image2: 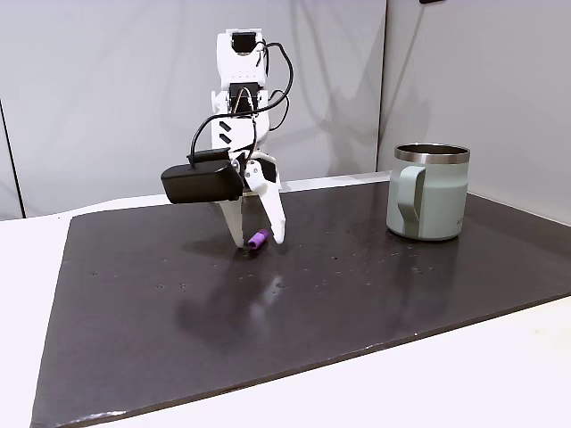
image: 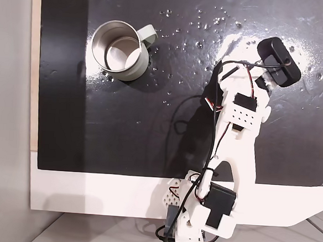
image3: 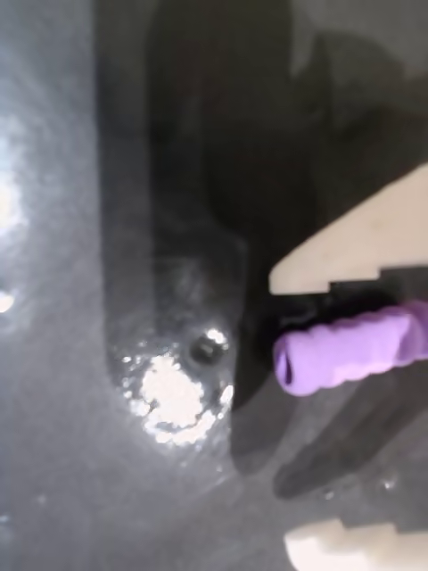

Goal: Grasp a pengrip and put it in the cup.

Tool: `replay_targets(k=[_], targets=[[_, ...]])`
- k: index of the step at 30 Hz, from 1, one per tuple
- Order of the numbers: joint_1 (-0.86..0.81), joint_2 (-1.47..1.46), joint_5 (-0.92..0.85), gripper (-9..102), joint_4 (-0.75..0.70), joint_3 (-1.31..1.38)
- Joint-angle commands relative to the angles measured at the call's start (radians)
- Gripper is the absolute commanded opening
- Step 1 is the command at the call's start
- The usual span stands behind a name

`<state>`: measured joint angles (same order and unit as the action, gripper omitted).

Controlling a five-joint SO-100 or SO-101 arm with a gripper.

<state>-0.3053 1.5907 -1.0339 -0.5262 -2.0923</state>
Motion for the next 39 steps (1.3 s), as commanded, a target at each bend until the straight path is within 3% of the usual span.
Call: replay_targets(k=[1, 6, 13, 20, 28, 33, 39], targets=[[0.011, 0.017, -0.054, 23, 0.023, -0.020], [0.020, 0.097, -0.178, 18, 0.110, -0.176], [0.031, 0.161, -0.244, 1, 0.160, -0.278], [0.028, 0.175, -0.252, 0, 0.155, -0.268], [0.063, 0.295, -0.175, 0, -0.153, -0.031], [0.094, 0.270, -0.129, 0, -0.273, 0.173], [0.172, 0.219, 0.005, 0, -0.528, 0.474]])
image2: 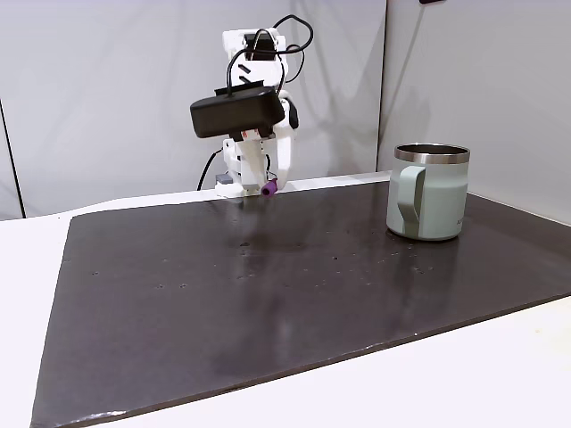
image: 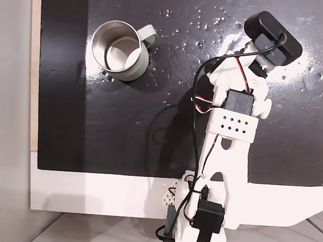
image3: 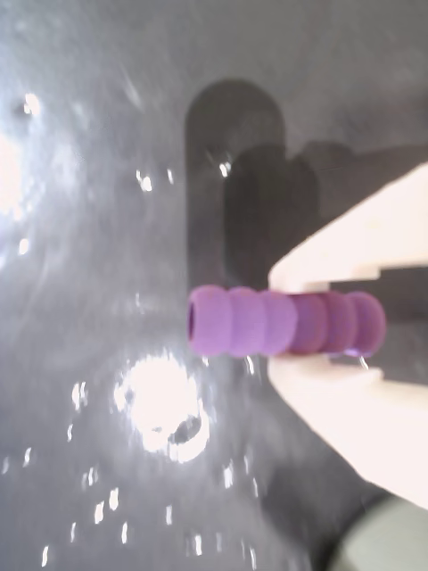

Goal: Grasp a pengrip and put it in the cup.

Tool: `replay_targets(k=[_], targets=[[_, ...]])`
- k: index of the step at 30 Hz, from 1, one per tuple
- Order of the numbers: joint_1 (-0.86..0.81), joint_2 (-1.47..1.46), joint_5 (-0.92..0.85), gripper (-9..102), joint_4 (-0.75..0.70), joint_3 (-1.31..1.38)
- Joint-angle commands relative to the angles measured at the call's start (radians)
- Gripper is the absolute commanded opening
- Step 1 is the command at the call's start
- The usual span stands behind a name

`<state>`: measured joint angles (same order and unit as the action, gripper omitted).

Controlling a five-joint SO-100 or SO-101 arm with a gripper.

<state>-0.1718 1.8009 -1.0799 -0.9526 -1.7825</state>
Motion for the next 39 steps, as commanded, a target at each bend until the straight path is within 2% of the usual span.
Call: replay_targets(k=[1, 7, 14, 23, 28, 39], targets=[[0.060, 0.012, 0.072, 0, -0.138, 0.199], [0.218, 0.018, 0.239, 0, -0.357, 0.417], [0.426, -0.038, 0.469, 0, -0.520, 0.632], [0.611, -0.356, 0.868, 0, -0.712, 1.025], [0.644, -0.601, 1.006, 0, -0.828, 1.381], [0.681, -0.716, 1.054, 1, -0.831, 1.514]])
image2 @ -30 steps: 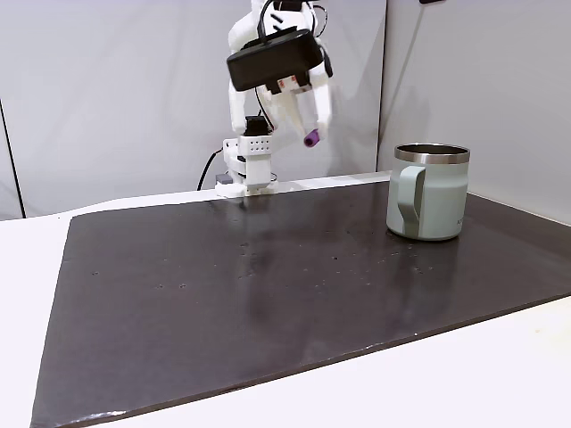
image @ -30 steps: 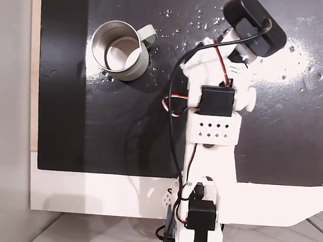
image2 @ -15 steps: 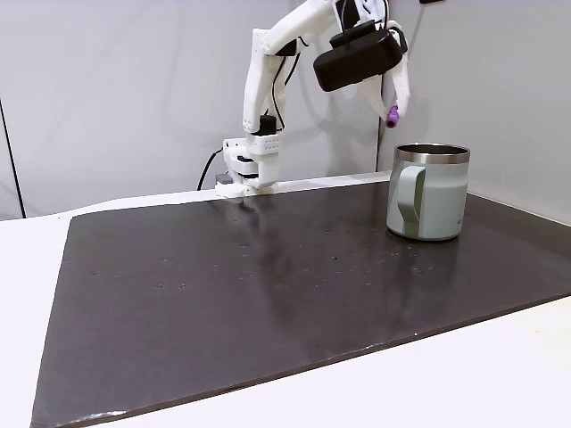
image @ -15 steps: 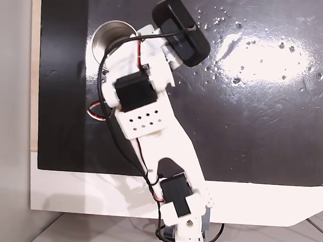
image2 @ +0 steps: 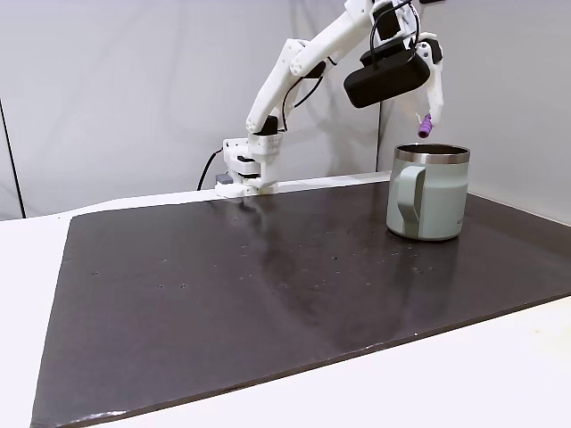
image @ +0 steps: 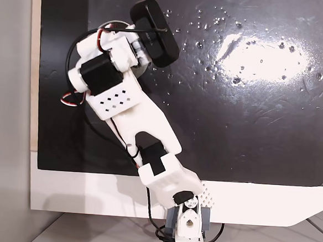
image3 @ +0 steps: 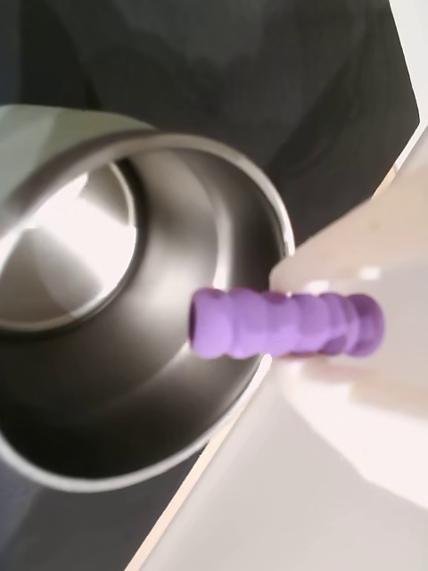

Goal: Grasp a pengrip and put it in the cup.

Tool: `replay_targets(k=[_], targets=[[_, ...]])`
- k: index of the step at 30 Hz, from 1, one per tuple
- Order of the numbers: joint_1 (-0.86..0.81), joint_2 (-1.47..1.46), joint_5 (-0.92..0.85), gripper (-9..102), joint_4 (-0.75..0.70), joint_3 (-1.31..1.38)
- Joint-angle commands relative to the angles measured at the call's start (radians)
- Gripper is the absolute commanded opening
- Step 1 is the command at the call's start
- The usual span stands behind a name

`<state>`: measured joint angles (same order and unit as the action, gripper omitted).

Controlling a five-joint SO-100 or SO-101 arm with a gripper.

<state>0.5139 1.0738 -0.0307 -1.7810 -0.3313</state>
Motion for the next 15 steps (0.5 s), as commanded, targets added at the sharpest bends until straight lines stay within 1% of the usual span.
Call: replay_targets(k=[1, 5, 7, 15], targets=[[-0.008, 0.009, 0.003, 4, -0.003, 0.066], [-0.018, 0.005, 0.000, 26, -0.005, 0.066], [-0.020, 0.003, -0.006, 32, -0.006, 0.066], [-0.025, 0.008, -0.025, 31, -0.012, 0.066]])
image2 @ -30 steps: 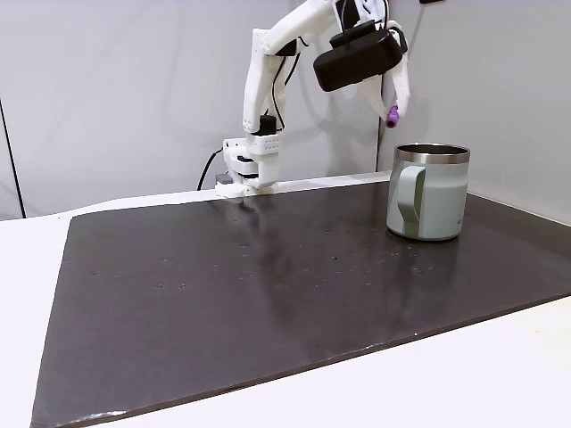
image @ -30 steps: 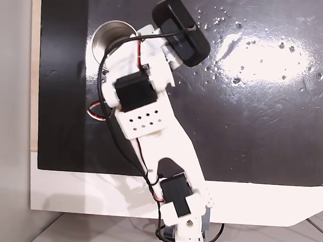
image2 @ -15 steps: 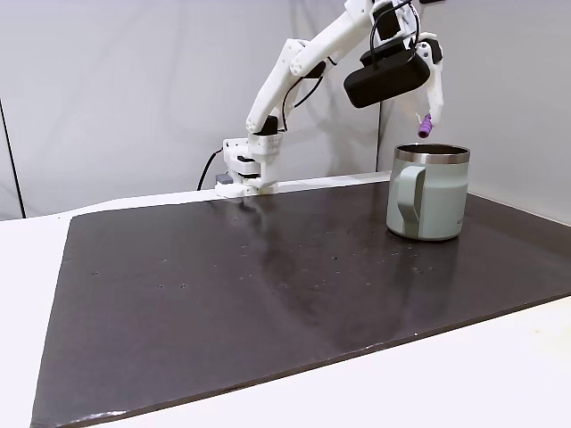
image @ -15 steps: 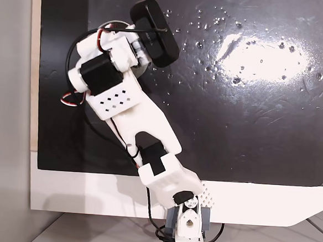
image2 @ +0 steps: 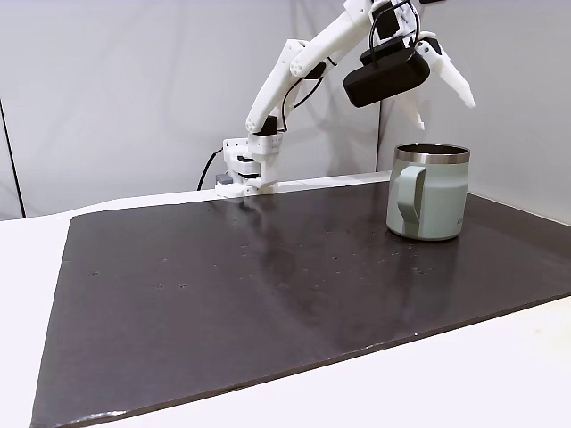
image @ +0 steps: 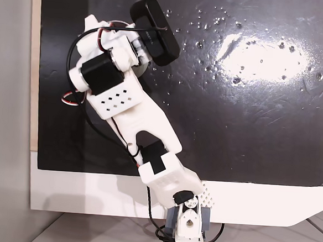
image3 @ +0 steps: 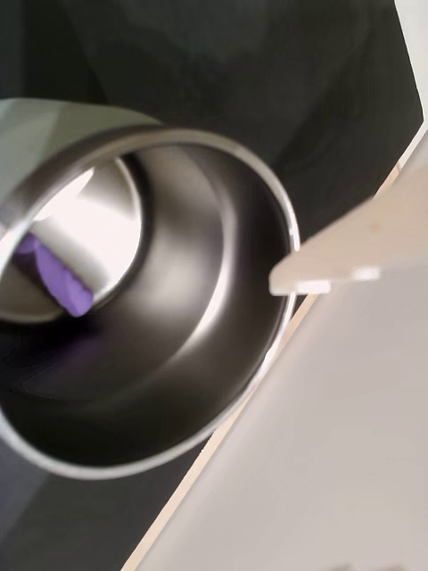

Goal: Grasp a pengrip and put it in the cup.

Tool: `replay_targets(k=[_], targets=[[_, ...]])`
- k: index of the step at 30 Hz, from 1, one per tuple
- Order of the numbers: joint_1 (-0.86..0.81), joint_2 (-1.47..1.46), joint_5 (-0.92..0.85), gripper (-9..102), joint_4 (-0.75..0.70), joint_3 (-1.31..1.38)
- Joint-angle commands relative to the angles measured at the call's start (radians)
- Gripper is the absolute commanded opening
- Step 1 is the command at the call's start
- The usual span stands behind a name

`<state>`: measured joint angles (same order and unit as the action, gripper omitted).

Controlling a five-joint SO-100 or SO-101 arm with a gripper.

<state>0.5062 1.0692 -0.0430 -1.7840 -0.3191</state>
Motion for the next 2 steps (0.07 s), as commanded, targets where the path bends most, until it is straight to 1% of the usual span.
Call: replay_targets(k=[1, 2], targets=[[-0.018, 0.012, -0.014, 31, -0.009, 0.054], [-0.020, 0.014, -0.015, 31, -0.009, 0.052]])
